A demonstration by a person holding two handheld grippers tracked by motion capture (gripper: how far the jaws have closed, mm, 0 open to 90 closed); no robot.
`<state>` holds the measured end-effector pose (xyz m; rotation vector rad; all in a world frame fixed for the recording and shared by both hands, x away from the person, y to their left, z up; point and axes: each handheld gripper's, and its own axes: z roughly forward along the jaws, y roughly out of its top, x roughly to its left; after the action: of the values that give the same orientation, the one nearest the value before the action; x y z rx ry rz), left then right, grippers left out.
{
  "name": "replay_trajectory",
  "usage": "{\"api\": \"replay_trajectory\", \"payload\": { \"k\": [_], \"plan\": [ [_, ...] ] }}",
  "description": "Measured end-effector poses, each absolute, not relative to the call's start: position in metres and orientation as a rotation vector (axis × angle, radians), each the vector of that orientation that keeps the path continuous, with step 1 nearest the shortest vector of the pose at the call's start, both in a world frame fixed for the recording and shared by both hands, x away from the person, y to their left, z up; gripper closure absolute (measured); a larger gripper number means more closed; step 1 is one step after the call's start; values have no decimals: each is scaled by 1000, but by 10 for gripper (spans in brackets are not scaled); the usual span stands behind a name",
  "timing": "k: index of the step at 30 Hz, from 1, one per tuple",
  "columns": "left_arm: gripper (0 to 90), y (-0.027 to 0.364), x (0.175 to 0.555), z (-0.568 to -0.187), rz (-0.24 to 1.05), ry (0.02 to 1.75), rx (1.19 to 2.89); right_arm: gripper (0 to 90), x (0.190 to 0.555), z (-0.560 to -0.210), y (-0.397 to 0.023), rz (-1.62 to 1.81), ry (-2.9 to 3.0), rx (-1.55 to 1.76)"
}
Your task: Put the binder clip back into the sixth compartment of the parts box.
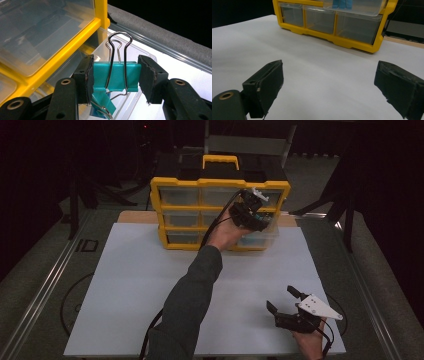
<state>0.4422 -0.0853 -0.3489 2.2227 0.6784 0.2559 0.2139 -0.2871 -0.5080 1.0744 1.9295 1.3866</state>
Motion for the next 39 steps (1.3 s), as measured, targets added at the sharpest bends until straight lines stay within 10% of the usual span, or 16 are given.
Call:
{"api": "replay_trajectory", "payload": {
  "k": [22, 25, 27, 39],
  "plan": [
    [497, -89, 442, -351, 248, 692, 2178, 87, 213, -508, -287, 1385, 1928, 1075],
    [122, -88, 445, -350, 246, 764, 2143, 86, 213, -507, -288, 1382, 1925, 1074],
    [63, -86, 446, -350, 237, 777, 2142, 86, 213, -507, -289, 1385, 1924, 1075],
    [12, -67, 443, -347, 275, 789, 2151, 86, 213, -508, -288, 1383, 1924, 1074]
  ]
}}
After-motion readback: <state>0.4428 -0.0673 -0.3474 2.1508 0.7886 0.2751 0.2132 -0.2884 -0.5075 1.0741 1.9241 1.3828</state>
